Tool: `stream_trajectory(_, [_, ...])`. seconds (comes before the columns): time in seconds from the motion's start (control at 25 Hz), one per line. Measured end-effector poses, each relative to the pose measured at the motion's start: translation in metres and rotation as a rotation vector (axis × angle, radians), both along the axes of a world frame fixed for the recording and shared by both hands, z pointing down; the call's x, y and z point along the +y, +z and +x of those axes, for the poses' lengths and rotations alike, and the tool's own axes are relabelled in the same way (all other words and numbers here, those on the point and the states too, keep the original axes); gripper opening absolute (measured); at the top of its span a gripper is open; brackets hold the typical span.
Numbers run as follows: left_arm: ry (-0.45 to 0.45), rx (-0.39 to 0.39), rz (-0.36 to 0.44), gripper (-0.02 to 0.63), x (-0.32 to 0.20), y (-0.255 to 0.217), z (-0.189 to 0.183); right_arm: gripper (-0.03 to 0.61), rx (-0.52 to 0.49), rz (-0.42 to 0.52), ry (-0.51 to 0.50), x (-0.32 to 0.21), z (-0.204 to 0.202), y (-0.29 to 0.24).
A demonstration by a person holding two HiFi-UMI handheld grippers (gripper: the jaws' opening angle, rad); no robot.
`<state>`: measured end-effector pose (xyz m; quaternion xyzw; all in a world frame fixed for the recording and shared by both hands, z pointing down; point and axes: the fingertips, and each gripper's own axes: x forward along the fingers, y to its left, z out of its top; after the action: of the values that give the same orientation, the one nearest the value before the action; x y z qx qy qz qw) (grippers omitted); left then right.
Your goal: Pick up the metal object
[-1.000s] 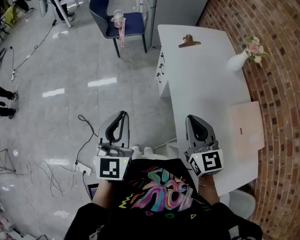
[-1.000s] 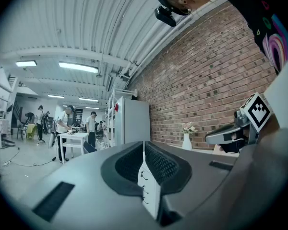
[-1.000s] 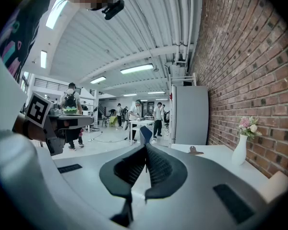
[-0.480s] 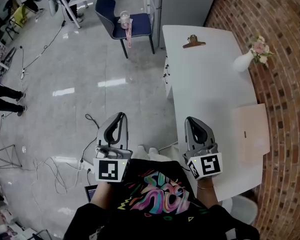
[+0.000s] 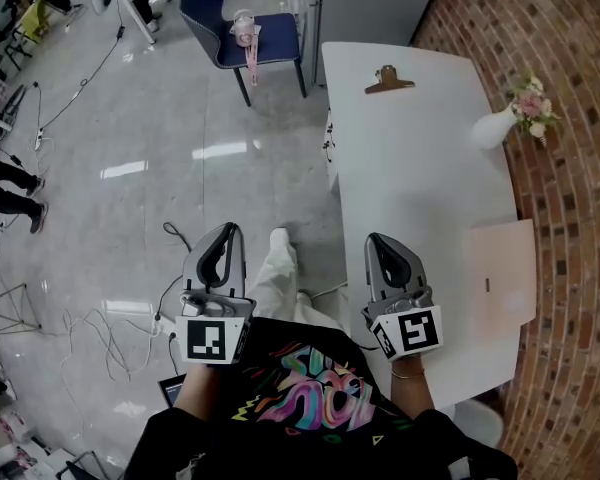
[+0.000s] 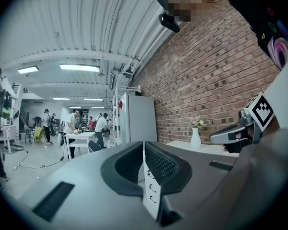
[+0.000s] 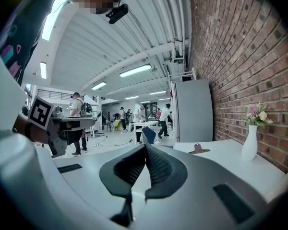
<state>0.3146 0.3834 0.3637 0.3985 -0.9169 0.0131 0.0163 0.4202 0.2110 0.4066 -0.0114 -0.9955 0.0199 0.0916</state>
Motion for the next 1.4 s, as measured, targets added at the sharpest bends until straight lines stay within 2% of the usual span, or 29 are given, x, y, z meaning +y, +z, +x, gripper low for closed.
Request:
stream_trajectory(0.24, [-0.006,0.009,0.043,0.032,-0.024,0.004,-0.075,0.018,0.039,0.027,-0.013,-0.022,-0.067,0.009])
stream_trajectory(0.48, [-0.010,0.023,0.089,0.032,-0.046,-0.001,-0.166,0.018,0.075,0.068,-0.014,-0.043,-0.156,-0.002])
stream_trajectory(0.64, [0.011,-0.014,0.087,0.032,-0.060,-0.008,-0.220,0.018,0.080,0.078,-0.003,-0.060,-0.213,-0.007])
stream_trajectory(0.92, [-0.005,-0.011,0.073,0.032,-0.057,0.006,-0.297,0.018,0.066,0.100,-0.003,-0.068,-0.293,-0.007])
stream_trajectory(1.12, [-0.016,-0.007,0.076,0.034,-0.056,0.012,-0.332,0.018,0.071,0.113,-0.001,-0.073,-0.327,-0.007])
stream_trajectory(1.4, [0.010,0.044,0.074,0.032,-0.072,0.032,-0.366,0.018,0.095,0.102,0.029,-0.090,-0.361,0.004])
